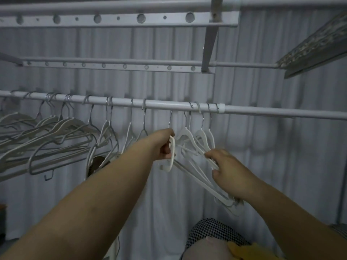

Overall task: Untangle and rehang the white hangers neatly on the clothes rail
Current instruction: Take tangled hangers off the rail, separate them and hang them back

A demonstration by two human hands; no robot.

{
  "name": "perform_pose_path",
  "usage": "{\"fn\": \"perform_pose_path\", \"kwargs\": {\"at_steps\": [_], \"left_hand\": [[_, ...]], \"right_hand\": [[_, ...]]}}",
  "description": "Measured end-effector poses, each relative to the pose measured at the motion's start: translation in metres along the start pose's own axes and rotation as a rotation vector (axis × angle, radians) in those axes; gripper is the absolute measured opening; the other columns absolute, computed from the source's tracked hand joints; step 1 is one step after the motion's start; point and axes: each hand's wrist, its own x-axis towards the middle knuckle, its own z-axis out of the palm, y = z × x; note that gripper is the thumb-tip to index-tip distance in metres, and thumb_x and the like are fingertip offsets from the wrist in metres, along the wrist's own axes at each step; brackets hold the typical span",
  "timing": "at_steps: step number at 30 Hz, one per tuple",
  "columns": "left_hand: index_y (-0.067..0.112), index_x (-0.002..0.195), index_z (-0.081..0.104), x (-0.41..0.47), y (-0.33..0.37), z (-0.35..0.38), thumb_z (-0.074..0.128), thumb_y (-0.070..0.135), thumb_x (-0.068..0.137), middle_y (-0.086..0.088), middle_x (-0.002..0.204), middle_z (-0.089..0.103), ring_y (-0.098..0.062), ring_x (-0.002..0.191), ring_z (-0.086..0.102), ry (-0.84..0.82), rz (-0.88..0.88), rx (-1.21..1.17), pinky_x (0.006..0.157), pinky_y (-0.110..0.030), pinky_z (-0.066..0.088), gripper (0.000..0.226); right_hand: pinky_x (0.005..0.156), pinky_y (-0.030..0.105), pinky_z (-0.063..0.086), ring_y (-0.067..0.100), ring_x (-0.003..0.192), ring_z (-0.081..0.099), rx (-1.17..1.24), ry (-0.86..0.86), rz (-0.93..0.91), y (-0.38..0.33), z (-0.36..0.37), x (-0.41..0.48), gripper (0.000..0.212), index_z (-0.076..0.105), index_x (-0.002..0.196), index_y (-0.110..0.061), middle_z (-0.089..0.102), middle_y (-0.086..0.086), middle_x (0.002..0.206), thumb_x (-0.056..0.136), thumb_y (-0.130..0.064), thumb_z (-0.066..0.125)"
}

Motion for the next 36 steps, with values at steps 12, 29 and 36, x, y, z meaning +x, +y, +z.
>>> {"fn": "perform_pose_path", "kwargs": {"at_steps": [12,29,36], "left_hand": [[0.011,0.069,0.051,-0.014,-0.01,0.006,0.045,0.021,0.09,-0.002,0.061,0.031,-0.011,0.037,0.038,-0.027,0.108,0.043,0.051,-0.024,0.047,0.024],[0.019,0.127,0.039,-0.041,-0.033,0.004,0.036,0.044,0.094,0.0,0.092,0.05,-0.015,0.056,0.052,-0.013,0.172,0.169,0.051,-0.025,0.045,0.042],[0.019,0.116,0.059,-0.063,-0.043,-0.046,0.05,0.034,0.089,0.002,0.119,0.059,-0.017,0.108,0.055,0.358,0.581,0.614,0.09,-0.028,0.042,0.031]], "right_hand": [[0.102,0.022,0.03,0.015,0.129,0.032,-0.034,0.027,-0.027,0.003,0.001,0.001,0.048,0.036,0.138,-0.02,0.035,-0.003,0.142,0.09,-0.014,0.045],[0.106,0.026,0.028,0.017,0.127,0.035,-0.088,0.07,-0.046,-0.011,0.002,-0.001,0.046,0.041,0.134,-0.024,0.038,-0.004,0.14,0.089,-0.032,0.051],[0.107,0.029,0.028,0.025,0.128,0.037,-0.087,0.151,0.032,-0.026,-0.013,0.005,0.035,0.053,0.125,-0.018,0.046,0.004,0.136,0.09,-0.015,0.048]]}}
